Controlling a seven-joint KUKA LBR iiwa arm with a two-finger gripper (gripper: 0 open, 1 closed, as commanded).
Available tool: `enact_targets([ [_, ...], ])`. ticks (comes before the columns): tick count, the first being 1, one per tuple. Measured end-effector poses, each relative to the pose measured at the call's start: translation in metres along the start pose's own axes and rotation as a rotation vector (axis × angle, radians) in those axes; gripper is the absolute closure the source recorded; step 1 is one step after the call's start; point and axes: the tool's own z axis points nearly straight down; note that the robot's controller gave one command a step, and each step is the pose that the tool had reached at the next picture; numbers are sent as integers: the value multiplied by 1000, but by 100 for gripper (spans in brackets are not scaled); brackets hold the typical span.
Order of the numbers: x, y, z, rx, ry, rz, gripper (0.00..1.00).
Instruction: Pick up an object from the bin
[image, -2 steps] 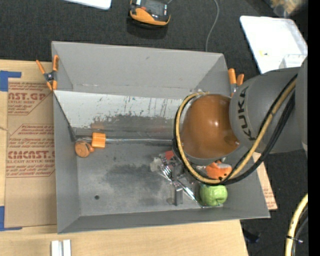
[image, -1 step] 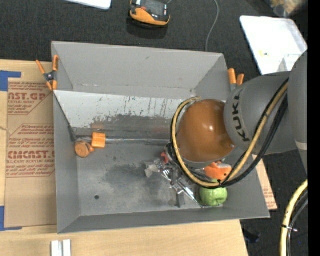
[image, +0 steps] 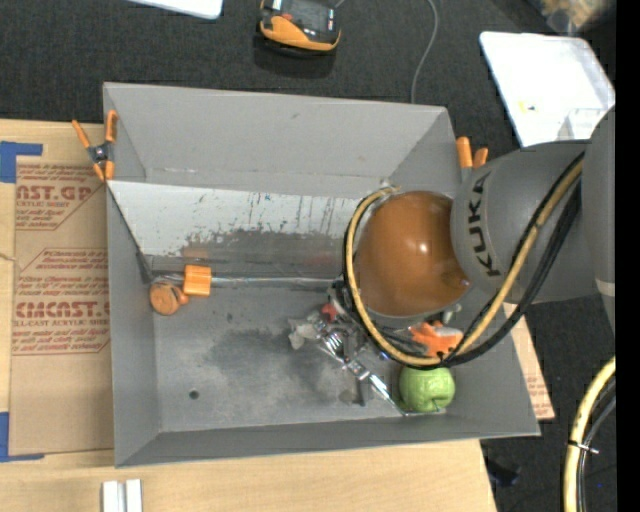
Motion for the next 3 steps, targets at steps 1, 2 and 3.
enact_targets([
  [1,-2,-6,18,-1,2,302,0],
  [2,-15,-8,22,0,1,270,0],
  [3,-1,-7,2,0,2,348,0],
])
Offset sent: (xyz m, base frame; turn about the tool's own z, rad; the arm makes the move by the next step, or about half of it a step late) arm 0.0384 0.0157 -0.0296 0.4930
